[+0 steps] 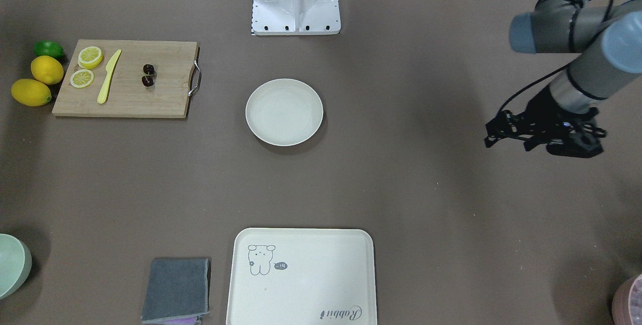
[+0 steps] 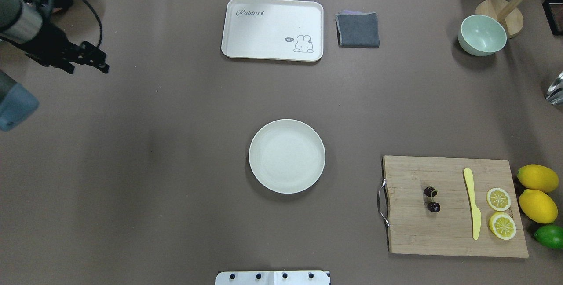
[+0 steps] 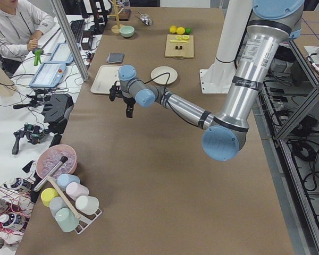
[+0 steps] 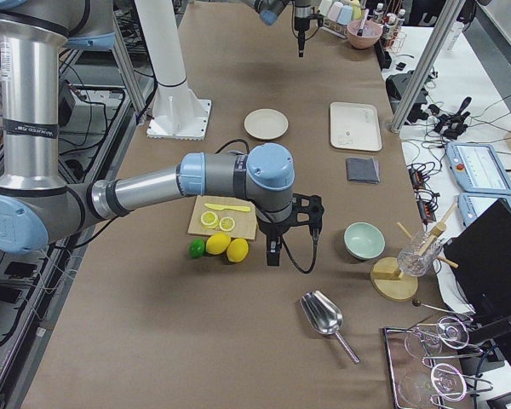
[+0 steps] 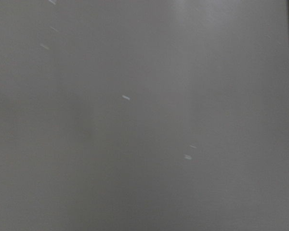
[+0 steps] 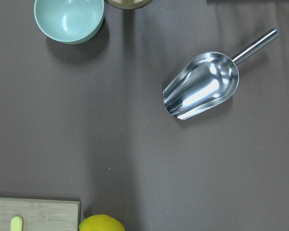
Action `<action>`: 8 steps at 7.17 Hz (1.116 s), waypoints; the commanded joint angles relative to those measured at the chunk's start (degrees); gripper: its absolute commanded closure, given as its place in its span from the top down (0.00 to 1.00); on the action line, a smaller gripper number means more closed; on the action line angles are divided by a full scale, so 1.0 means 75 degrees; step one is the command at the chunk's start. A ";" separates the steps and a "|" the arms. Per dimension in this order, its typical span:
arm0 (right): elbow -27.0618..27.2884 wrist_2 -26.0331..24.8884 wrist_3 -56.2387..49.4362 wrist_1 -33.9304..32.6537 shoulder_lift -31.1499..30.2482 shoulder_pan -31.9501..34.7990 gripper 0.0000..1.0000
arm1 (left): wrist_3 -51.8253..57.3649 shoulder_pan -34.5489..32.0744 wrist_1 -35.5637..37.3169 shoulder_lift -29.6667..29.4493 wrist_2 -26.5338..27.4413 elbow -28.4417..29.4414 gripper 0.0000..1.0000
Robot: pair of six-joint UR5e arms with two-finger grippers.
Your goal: Place red cherry on plate
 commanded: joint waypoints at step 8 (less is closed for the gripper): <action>0.0207 0.0177 0.0510 0.0024 -0.0505 0.0007 1.00 | 0.4371 -0.2834 0.2298 0.1389 -0.0489 -0.0501 0.98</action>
